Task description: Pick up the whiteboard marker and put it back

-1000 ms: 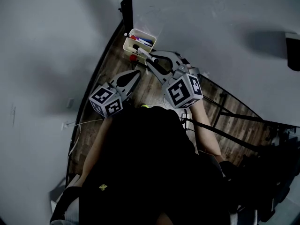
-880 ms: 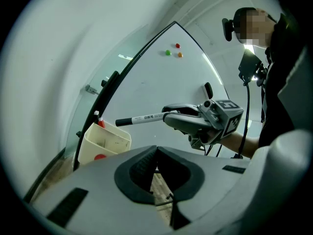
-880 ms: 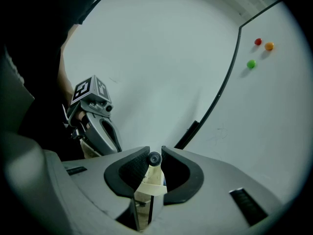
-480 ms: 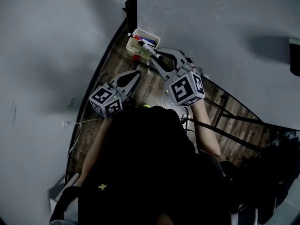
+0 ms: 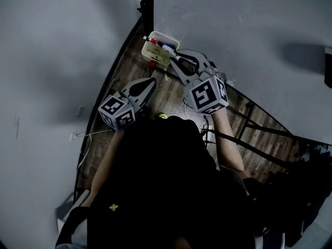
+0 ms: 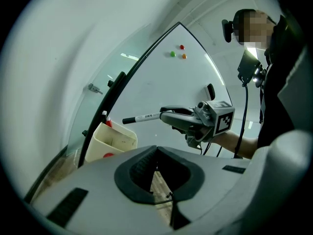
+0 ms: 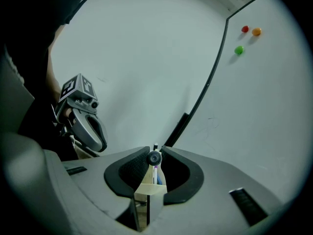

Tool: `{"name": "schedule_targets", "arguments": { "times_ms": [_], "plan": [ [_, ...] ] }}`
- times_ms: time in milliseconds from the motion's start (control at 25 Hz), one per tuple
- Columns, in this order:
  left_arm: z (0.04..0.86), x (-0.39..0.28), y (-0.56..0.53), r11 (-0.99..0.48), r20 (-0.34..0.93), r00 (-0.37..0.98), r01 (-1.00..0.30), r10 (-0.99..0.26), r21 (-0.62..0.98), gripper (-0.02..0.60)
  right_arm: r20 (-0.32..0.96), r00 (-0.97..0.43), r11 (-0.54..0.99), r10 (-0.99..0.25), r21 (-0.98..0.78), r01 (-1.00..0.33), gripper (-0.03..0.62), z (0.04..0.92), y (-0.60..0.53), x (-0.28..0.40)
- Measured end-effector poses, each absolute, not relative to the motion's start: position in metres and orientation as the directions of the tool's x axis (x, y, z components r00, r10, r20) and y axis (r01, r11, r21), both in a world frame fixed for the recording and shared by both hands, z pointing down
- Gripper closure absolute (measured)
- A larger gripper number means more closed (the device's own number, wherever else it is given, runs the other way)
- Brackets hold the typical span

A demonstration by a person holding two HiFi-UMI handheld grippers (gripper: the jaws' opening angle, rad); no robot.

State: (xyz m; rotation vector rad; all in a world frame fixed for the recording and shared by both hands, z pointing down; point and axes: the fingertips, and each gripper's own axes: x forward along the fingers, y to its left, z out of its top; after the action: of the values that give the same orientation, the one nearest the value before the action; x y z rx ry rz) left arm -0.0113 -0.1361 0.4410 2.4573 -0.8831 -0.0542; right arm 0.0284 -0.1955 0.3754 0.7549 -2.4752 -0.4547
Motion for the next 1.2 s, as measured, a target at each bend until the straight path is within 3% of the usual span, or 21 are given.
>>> {"name": "schedule_targets", "arguments": {
  "times_ms": [1200],
  "plan": [
    [0.453, -0.053, -0.127, -0.572, 0.210, 0.739, -0.642, -0.641, 0.511, 0.561, 0.390, -0.705, 0.804, -0.593, 0.341, -0.487, 0.503, 0.409, -0.237, 0.023]
  ]
}}
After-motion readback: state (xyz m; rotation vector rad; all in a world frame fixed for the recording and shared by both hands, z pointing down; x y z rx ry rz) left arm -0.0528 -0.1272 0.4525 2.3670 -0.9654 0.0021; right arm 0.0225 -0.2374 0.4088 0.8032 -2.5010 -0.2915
